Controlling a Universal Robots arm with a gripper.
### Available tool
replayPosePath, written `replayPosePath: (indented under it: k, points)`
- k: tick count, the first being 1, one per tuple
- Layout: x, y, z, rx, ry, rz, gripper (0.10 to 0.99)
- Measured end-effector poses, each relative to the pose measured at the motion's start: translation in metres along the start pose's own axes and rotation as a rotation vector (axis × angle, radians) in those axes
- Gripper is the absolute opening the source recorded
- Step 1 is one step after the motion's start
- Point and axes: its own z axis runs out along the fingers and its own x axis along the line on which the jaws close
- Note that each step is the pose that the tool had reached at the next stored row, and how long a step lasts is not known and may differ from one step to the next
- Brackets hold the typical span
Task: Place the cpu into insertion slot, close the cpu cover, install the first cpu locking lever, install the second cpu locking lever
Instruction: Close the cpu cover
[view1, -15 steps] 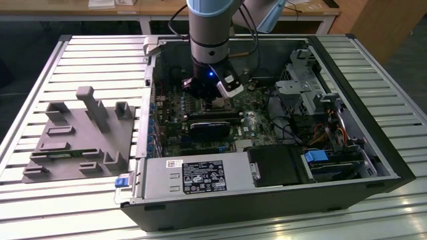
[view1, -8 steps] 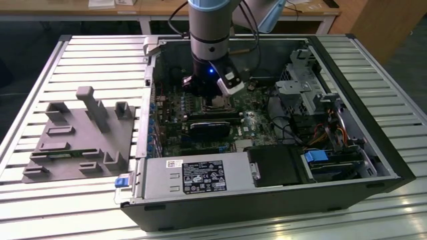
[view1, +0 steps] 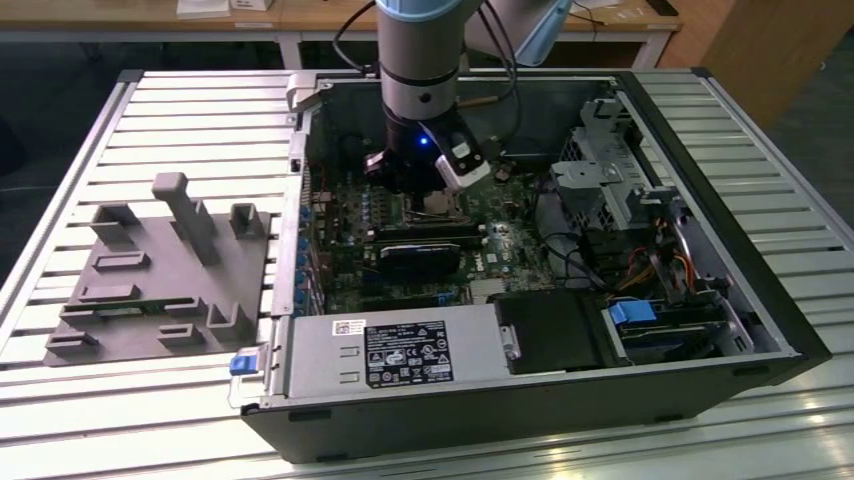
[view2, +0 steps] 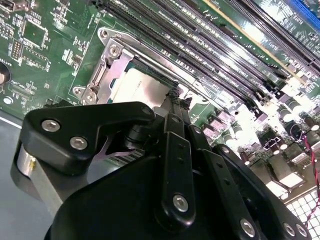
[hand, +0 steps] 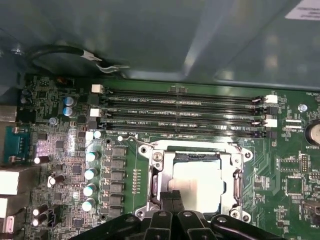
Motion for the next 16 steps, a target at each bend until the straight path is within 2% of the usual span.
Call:
replayPosePath:
  k: [4, 9, 16]
  points:
    - [0.0017, 0.0038, 0.0007, 0.000, 0.0001, -0.001, 0.102]
    - [0.0036, 0.0047, 0.0016, 0.000, -0.0003, 0.006, 0.102]
    - [0.0041, 0.0123, 0.0059, 0.000, -0.0009, 0.010, 0.102]
